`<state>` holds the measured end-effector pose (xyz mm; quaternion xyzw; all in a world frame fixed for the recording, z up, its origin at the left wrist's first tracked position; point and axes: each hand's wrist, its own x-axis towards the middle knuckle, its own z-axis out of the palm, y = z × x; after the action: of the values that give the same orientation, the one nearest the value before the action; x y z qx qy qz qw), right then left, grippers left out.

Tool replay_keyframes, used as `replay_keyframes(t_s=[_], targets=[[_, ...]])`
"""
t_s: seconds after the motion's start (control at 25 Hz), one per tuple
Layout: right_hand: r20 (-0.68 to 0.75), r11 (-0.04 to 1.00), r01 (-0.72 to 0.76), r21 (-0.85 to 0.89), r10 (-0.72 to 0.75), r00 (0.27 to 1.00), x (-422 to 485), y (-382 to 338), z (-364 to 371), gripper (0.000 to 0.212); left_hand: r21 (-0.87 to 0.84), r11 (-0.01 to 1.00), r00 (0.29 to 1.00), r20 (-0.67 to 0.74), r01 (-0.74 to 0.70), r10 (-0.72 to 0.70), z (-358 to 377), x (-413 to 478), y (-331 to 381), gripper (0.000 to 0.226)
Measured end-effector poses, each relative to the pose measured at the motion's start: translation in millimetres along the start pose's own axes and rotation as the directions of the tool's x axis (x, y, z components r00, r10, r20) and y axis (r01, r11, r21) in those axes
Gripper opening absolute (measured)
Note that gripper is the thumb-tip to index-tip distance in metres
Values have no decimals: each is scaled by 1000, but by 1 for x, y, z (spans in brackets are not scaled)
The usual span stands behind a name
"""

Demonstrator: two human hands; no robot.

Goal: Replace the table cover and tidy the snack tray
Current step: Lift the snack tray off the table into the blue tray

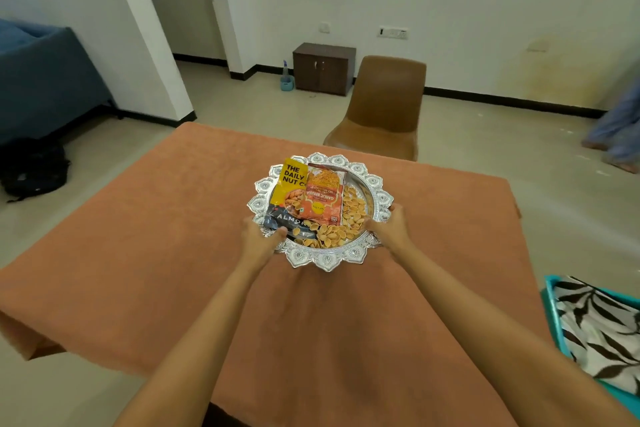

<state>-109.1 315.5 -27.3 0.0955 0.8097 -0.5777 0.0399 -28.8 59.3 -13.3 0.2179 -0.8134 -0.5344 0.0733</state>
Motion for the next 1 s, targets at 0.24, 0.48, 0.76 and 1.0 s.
replay_keyframes(t_s=[0.24,0.48,0.76,1.0], targets=[[-182,998,-1,61,13,983,-43,11,-93,62,3,993,983,145,-114,113,53,-37,50,52],[-374,995,-3,100,41,927,-89,47,-195,67,-25,981,925,329,-191,189,134,-81,93,37],[-585,988,-124,93,155,796,-141,118,-340,71,-21,952,778,570,-306,262,272,-160,143,37],[-671,964,-193,184,267,691,-178,201,-451,70,-107,928,667,666,-358,334,401,-236,156,33]])
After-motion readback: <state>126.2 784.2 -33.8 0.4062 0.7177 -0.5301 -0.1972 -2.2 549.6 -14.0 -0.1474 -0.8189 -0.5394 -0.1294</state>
